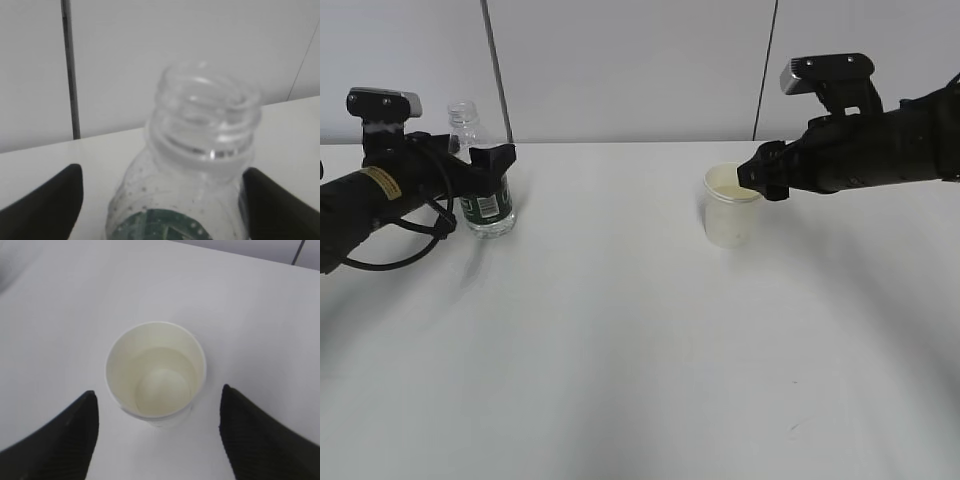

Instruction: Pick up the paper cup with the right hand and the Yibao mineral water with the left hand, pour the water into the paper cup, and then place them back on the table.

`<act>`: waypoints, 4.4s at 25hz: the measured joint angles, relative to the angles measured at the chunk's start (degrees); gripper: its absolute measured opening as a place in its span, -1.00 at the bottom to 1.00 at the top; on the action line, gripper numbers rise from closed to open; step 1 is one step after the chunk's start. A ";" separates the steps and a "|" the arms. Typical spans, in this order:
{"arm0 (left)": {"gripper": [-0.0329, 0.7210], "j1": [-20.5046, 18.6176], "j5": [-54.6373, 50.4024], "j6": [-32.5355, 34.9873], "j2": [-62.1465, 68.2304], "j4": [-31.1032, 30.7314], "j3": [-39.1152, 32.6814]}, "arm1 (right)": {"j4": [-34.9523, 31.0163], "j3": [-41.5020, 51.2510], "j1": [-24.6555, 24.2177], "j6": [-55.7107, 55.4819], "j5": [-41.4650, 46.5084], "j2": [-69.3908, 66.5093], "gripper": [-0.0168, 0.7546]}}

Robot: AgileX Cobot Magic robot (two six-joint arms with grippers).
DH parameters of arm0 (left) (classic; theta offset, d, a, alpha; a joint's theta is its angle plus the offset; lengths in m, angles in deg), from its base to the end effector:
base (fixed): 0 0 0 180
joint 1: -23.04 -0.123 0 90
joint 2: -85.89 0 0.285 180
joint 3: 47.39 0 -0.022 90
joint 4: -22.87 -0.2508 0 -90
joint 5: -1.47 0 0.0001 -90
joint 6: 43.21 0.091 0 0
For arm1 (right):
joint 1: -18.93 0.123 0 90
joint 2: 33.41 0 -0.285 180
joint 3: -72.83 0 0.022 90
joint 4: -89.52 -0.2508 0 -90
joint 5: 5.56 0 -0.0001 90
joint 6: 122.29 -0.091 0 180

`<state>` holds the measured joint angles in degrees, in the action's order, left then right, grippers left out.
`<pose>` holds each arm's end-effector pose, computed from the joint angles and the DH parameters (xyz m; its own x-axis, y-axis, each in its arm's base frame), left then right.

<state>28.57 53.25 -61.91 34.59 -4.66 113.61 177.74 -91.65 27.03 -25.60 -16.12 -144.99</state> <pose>0.4094 -0.0728 0.1314 -0.1674 0.0027 -0.9859 0.4441 0.8930 -0.0730 0.3836 0.0713 0.2007 -0.5663 -0.1651 -0.8075 -0.3332 0.9420 0.0411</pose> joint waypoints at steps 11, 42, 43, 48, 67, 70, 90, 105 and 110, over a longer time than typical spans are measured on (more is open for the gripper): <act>0.63 0.00 -4.54 -2.46 -7.78 -1.08 -0.13 | 1.45 0.08 0.00 -1.00 -0.10 2.20 0.56; 0.53 0.00 -90.22 -4.82 -22.86 12.66 30.76 | 4.08 -17.37 0.00 -3.15 3.16 5.47 0.56; 0.53 0.00 -92.33 -2.66 -22.86 14.78 31.51 | 4.18 -17.37 0.00 -3.15 3.20 5.47 0.56; 0.53 0.00 -97.78 3.33 -22.86 19.62 33.46 | 4.53 -17.37 0.00 -3.95 3.29 5.47 0.56; 0.47 0.00 -122.66 13.84 -21.10 23.41 38.69 | 6.60 -17.37 0.00 -6.12 7.08 7.37 0.56; 0.47 0.00 -122.82 13.98 -21.85 24.07 38.46 | 7.04 -16.27 0.00 -7.08 7.23 9.74 0.56; 0.47 0.00 -122.98 14.10 -59.37 26.08 4.76 | 10.42 12.17 0.00 -8.66 11.25 38.66 0.56; 0.47 0.00 -121.79 14.14 -96.31 26.25 -20.59 | 10.51 21.19 0.00 -9.79 11.25 48.79 0.56; 0.47 0.00 -119.17 14.14 -108.07 26.32 -25.73 | 10.51 21.28 0.00 -10.57 11.25 48.79 0.56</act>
<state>28.57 -65.92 -47.76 -73.48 21.66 87.88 188.25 -70.37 27.03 -36.16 -4.87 -96.20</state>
